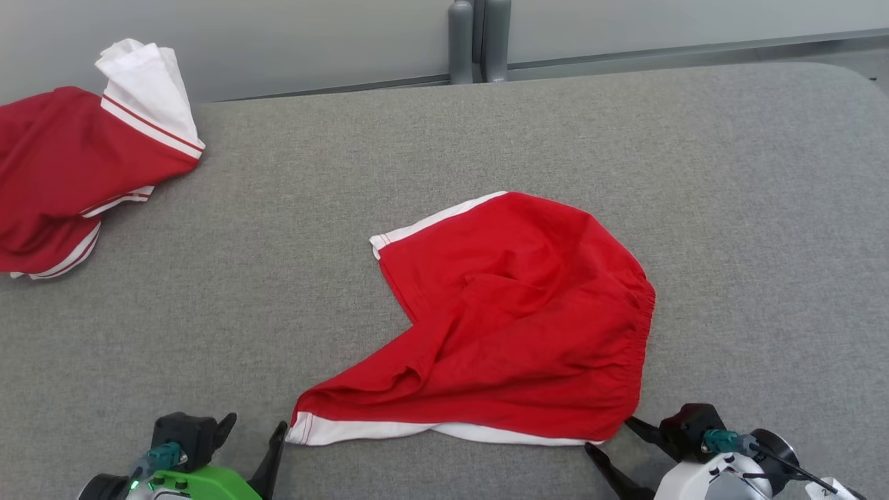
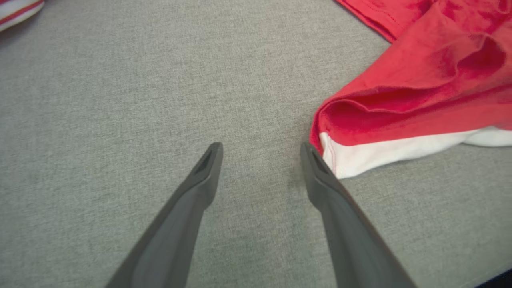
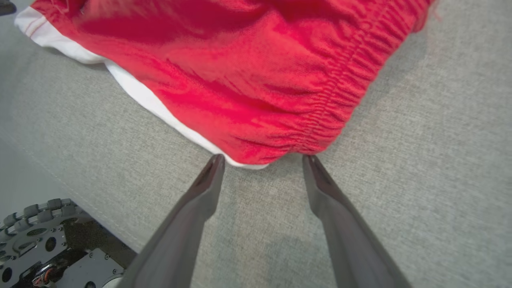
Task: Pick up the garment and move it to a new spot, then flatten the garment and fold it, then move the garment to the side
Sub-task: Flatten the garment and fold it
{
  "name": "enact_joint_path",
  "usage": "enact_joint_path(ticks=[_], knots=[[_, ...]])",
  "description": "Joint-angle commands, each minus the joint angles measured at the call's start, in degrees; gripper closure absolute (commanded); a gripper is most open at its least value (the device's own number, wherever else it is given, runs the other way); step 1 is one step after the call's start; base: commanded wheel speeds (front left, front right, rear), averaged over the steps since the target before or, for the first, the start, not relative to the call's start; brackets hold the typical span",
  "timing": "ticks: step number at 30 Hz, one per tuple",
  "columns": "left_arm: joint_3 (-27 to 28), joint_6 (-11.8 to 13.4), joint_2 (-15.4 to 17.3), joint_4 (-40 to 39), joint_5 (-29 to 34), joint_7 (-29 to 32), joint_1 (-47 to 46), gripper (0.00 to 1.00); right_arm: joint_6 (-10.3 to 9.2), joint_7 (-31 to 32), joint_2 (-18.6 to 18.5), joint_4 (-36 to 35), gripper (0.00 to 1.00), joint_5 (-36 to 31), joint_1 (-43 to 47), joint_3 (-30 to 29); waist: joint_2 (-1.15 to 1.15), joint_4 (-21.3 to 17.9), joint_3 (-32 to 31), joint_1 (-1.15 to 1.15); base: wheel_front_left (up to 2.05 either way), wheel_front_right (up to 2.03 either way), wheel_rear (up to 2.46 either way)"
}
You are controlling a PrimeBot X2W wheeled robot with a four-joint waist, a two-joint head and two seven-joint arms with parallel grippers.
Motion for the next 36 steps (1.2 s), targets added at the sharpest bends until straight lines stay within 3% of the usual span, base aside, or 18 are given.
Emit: enact_joint_path(ticks=[1,6,12,20,27,28,29,30,31,36], knots=[[-0.4,0.0,1.0,-1.4,-0.9,2.3,0.2,0.00,0.01,1.2,-0.9,-0.6,0.00,0.2,-1.2,0.3,0.69,0.0,1.0,0.00,0.00,0.00,0.00],[-2.4,0.0,3.3,-6.4,-3.1,9.2,-0.1,0.00,0.01,5.2,-3.6,-3.0,0.00,0.2,-3.1,1.0,0.69,0.3,2.0,0.00,0.00,0.00,0.00],[-3.6,0.3,3.7,-8.9,-4.1,13.4,-1.6,0.00,0.01,8.8,-5.9,-6.1,0.00,1.4,-4.8,2.2,0.69,0.5,2.6,0.00,0.00,0.00,0.00],[-6.6,0.4,2.7,-5.7,-3.6,15.1,-4.0,0.00,0.01,10.0,-6.0,-7.3,0.00,2.4,-5.5,2.9,0.69,0.3,3.2,0.00,0.00,0.00,0.00],[-7.5,1.0,1.0,-1.2,-3.0,12.9,-6.4,0.00,0.01,9.3,-5.8,-6.7,0.00,2.2,-6.3,3.7,0.69,-0.2,3.6,0.00,0.00,0.00,0.00],[-7.7,1.0,0.3,-0.4,-3.1,12.5,-6.8,0.00,0.01,9.2,-5.5,-6.6,0.56,2.7,-6.4,4.0,0.69,-0.3,3.5,0.00,0.00,0.00,0.00],[-7.7,1.2,0.0,0.2,-3.2,11.9,-7.2,0.33,0.01,8.9,-5.3,-6.7,0.87,3.2,-6.6,4.6,0.69,-0.4,3.5,0.00,0.00,0.00,0.00],[-7.8,1.3,-0.4,0.9,-3.2,11.3,-7.6,0.61,0.01,8.7,-5.2,-6.7,1.00,4.2,-6.9,5.1,0.69,-0.6,3.4,0.00,0.00,0.00,0.00],[-7.8,1.3,-0.8,1.4,-3.2,10.5,-7.9,1.00,0.01,8.8,-5.5,-6.7,1.00,5.0,-7.2,5.9,0.69,-0.8,3.2,0.00,0.00,0.00,0.00],[-8.4,1.0,-1.8,-2.0,-5.6,11.1,-7.7,1.00,0.01,7.8,-6.9,-8.6,1.00,10.9,-8.3,4.8,0.69,-1.6,2.0,0.00,0.00,0.00,0.00]])
